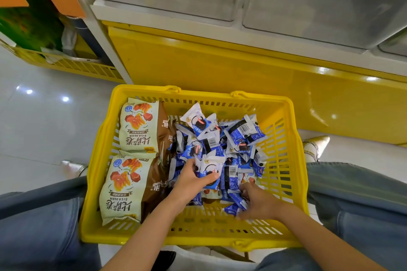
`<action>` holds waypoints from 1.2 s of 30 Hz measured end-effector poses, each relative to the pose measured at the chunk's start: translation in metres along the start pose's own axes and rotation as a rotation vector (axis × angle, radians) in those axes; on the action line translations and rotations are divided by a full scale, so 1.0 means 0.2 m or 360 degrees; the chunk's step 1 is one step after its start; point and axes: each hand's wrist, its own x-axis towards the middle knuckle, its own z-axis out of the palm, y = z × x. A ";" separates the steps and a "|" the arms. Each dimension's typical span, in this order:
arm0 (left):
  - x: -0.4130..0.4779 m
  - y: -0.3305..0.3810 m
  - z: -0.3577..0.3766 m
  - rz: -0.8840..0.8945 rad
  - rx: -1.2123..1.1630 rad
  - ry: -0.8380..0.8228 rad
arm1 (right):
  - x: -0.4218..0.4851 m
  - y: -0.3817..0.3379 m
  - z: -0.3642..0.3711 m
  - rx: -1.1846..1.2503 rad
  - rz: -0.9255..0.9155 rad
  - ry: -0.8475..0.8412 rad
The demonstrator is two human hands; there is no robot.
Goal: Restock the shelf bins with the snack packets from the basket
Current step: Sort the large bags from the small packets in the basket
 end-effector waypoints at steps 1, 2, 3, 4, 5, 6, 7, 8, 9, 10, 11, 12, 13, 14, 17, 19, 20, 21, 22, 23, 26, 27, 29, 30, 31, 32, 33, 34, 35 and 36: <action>0.00 0.00 0.00 0.0003 0.0017 -0.0008 | 0.00 0.00 -0.01 -0.0055 0.0014 0.0006; 0.00 -0.01 0.00 0.0001 0.0022 -0.0016 | -0.01 0.00 -0.02 -0.0106 0.0017 0.0015; 0.00 -0.01 0.00 -0.0001 0.0022 -0.0020 | -0.01 0.00 -0.03 -0.0128 0.0015 0.0024; 0.00 -0.01 0.00 -0.0004 0.0017 -0.0015 | -0.01 0.01 -0.04 -0.0114 0.0009 0.0032; 0.00 -0.01 -0.01 -0.0007 0.0012 -0.0001 | -0.02 0.01 -0.05 -0.0080 0.0003 0.0040; 0.00 0.00 -0.01 -0.0003 0.0003 0.0020 | -0.03 0.01 -0.06 -0.0048 -0.0010 0.0053; -0.01 0.00 -0.01 -0.0002 -0.0010 0.0041 | -0.03 0.01 -0.07 -0.0022 -0.0025 0.0074; 0.00 0.00 -0.02 -0.0006 -0.0030 0.0061 | -0.04 0.00 -0.08 -0.0001 -0.0046 0.0109; 0.00 0.01 -0.03 -0.0012 -0.0050 0.0081 | -0.05 -0.01 -0.09 0.0017 -0.0064 0.0147; 0.00 0.01 -0.04 -0.0011 -0.0071 0.0101 | -0.06 -0.02 -0.11 0.0045 -0.0086 0.0170; 0.01 0.03 -0.05 0.0000 -0.0085 0.0114 | -0.07 -0.04 -0.13 0.0101 -0.0101 0.0166; 0.01 0.04 -0.06 0.0011 -0.0090 0.0124 | -0.09 -0.06 -0.16 0.0184 -0.0115 0.0152; 0.02 0.07 -0.07 0.0025 -0.0079 0.0135 | -0.10 -0.08 -0.20 0.0285 -0.0132 0.0141; 0.03 0.10 -0.08 0.0050 -0.0057 0.0151 | -0.12 -0.10 -0.25 0.0407 -0.0173 0.0151; 0.06 0.23 -0.11 0.0191 -0.0077 0.0196 | -0.16 -0.18 -0.42 0.0821 -0.0316 0.0389; 0.09 0.33 -0.12 0.0298 -0.0098 0.0249 | -0.13 -0.24 -0.52 0.0920 -0.0325 0.0734; 0.10 0.37 -0.13 0.0337 -0.0088 0.0274 | -0.10 -0.27 -0.56 0.0893 -0.0318 0.0920; 0.10 0.42 -0.14 0.0366 -0.0078 0.0291 | -0.06 -0.30 -0.59 0.0833 -0.0298 0.1090; 0.11 0.46 -0.15 0.0381 -0.0079 0.0303 | -0.02 -0.33 -0.61 0.0747 -0.0275 0.1233; 0.11 0.48 -0.16 0.0384 -0.0083 0.0314 | 0.02 -0.37 -0.61 0.0640 -0.0264 0.1339; 0.11 0.50 -0.18 0.0363 -0.0114 0.0341 | 0.12 -0.44 -0.57 0.0222 -0.0359 0.1292; 0.10 0.49 -0.19 0.0353 -0.0109 0.0346 | 0.15 -0.46 -0.54 0.0026 -0.0396 0.1178; 0.08 0.46 -0.21 0.0334 -0.0082 0.0356 | 0.18 -0.46 -0.49 -0.0302 -0.0436 0.0978; 0.07 0.45 -0.22 0.0330 -0.0060 0.0368 | 0.19 -0.46 -0.47 -0.0376 -0.0447 0.0934; 0.06 0.43 -0.23 0.0322 -0.0040 0.0387 | 0.19 -0.47 -0.46 -0.0406 -0.0465 0.0944; 0.06 0.41 -0.24 0.0311 -0.0031 0.0407 | 0.18 -0.46 -0.45 -0.0389 -0.0500 0.1027; 0.05 0.40 -0.25 0.0299 -0.0028 0.0416 | 0.16 -0.45 -0.44 -0.0326 -0.0547 0.1155; 0.05 0.38 -0.25 0.0288 -0.0026 0.0418 | 0.13 -0.43 -0.41 -0.0214 -0.0601 0.1284; 0.04 0.37 -0.26 0.0276 -0.0016 0.0418 | 0.11 -0.40 -0.37 -0.0081 -0.0649 0.1335; 0.04 0.37 -0.26 0.0258 -0.0011 0.0417 | 0.08 -0.37 -0.31 0.0044 -0.0677 0.1264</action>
